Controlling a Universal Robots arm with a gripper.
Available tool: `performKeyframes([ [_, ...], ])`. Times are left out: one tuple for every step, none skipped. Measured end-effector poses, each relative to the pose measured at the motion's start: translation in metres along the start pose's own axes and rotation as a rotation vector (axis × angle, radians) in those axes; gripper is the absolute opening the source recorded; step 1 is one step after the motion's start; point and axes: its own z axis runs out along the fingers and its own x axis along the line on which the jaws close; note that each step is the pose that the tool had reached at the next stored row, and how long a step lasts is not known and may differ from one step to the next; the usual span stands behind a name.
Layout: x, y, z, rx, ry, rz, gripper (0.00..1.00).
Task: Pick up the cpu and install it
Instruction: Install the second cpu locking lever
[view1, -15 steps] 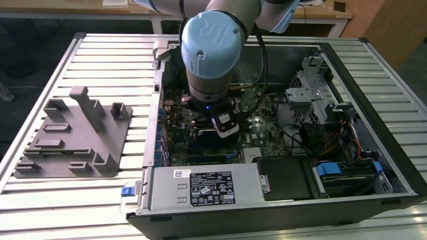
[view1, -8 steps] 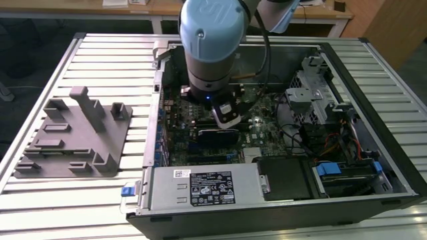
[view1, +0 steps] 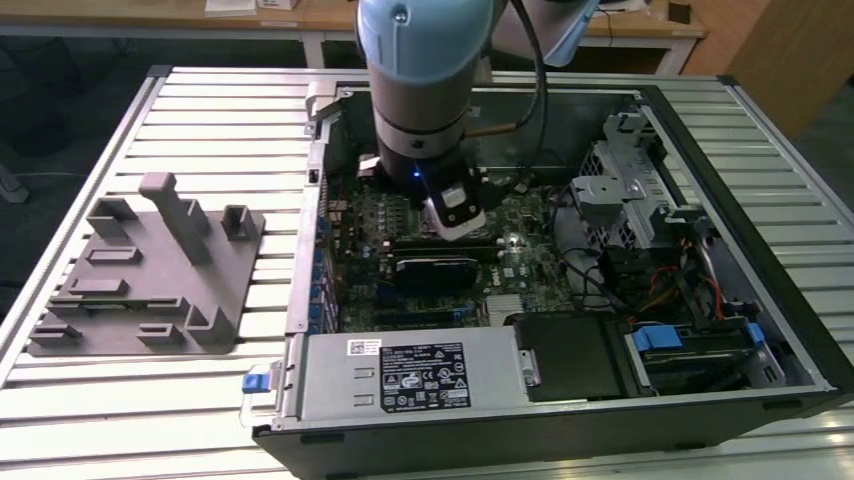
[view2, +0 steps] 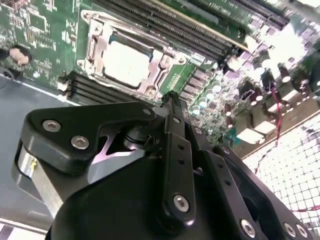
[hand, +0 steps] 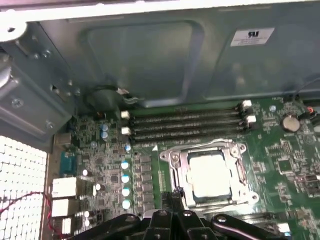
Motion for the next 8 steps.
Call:
performKeyframes([
  [0.0,0.0003,0.0,0.0166,-0.0034,0.0,0.11],
  [0.0,0.0007,0.0001,0.0342,-0.007,0.0,0.11],
  [0.0001,0.0012,0.0003,0.0496,-0.0096,0.001,0.11],
  [0.0002,0.0022,0.0007,0.0599,-0.0112,0.001,0.11],
  [0.0001,0.0034,0.0012,0.0669,-0.0124,0.002,0.11],
  [-0.0004,0.0049,0.0018,0.0732,-0.0135,0.003,0.11],
  [-0.0009,0.0063,0.0023,0.0781,-0.0143,0.003,0.11],
  [-0.0015,0.0078,0.0029,0.0826,-0.0149,0.003,0.11],
])
